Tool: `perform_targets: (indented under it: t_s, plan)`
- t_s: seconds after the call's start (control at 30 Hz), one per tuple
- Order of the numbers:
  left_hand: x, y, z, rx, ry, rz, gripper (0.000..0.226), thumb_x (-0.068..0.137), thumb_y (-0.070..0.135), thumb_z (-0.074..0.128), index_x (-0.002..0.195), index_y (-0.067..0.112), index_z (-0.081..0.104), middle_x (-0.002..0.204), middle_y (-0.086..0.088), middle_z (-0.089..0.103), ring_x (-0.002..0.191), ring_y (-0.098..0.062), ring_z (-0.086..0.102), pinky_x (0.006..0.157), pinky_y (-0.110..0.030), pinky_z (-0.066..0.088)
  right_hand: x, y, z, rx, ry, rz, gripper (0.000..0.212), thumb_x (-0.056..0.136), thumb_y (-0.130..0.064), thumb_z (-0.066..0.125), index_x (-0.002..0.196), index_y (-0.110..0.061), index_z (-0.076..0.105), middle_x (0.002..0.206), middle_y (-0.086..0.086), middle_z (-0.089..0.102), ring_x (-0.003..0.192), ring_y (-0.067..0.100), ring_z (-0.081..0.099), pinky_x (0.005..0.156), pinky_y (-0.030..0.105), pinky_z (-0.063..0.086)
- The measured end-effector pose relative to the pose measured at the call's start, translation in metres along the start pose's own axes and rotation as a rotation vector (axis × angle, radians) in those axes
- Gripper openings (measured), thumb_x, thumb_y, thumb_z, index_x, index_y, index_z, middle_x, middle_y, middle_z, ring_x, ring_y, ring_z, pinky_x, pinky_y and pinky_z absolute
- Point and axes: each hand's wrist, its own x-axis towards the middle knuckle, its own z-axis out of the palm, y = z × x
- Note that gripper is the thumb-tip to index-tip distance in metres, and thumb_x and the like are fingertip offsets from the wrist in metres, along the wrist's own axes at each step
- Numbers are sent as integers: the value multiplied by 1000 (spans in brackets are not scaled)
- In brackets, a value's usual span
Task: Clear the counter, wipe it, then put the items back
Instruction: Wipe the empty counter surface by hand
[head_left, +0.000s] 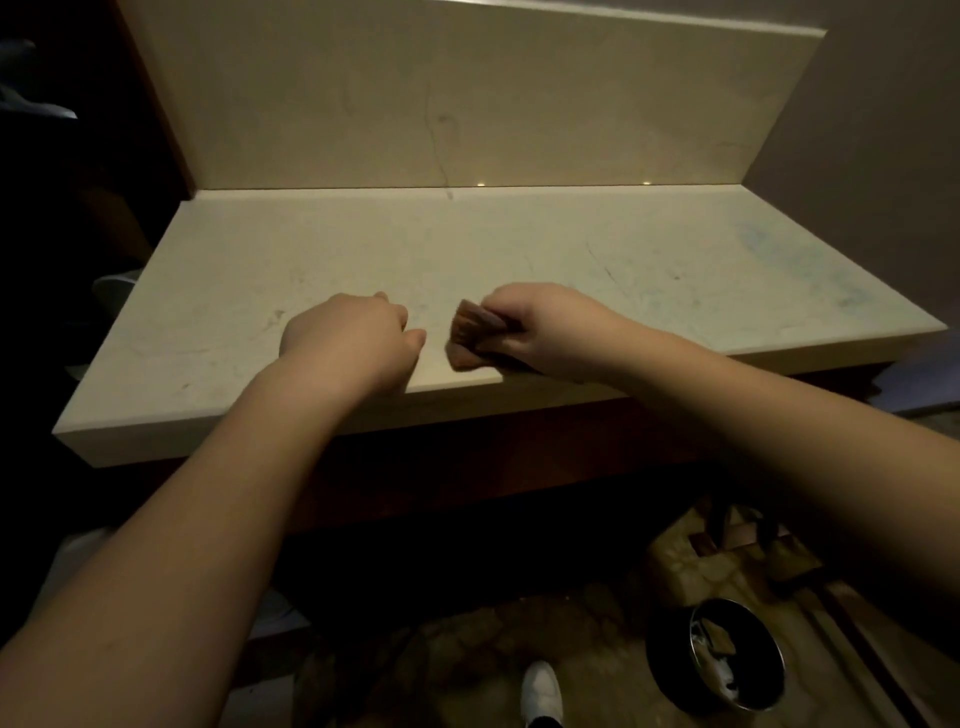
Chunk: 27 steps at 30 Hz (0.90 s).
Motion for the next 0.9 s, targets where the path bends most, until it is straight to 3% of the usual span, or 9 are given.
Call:
perform_targets:
  t_s: [0.2,0.3,0.47,0.67,0.77,0.9]
  plan:
    - [-5,3,3,-8,33,19,42,102,40,25,122,17,54,131,-4,50,111,-29,52,76,-38,44,-48,38,-10,11,15,-60,15,87,-23,68,92,-9,65,86,2,59,83,23,58,71,37,45]
    - [-5,5,5,5,46,25,41,102,38,25,122,16,54,128,-6,50,111,-29,51,73,-37,41,-39,40,-14,6,-26,-58,12,88,-26,65,91,-15,63,87,-2,60,84,21,57,71,35,44]
    - [-4,8,2,27,6,-2,42,102,42,26,124,18,53,140,-3,46,117,-28,50,82,-40,46,20,36,-15,-26,-44,38,7,92,-32,60,89,-31,53,87,-9,54,84,16,49,71,30,33]
    - [0,13,-2,18,-11,-66,40,99,48,30,106,19,56,117,-3,55,94,-24,52,73,-37,49,-3,44,-16,-8,-56,-82,11,90,-29,63,88,-28,52,83,-12,48,80,11,45,65,26,27]
    - [2,14,-1,-15,-12,-85,45,98,52,31,105,17,58,120,-3,56,95,-25,54,74,-37,50,-29,49,-22,-16,-107,-142,17,88,-30,63,83,-32,47,77,-17,44,77,5,42,65,26,28]
    - [4,14,0,-47,-22,-111,47,97,55,32,110,21,61,128,-2,57,100,-24,56,79,-39,52,-17,47,-25,-125,-165,-116,12,91,-36,57,89,-32,46,91,-16,45,82,8,41,71,31,38]
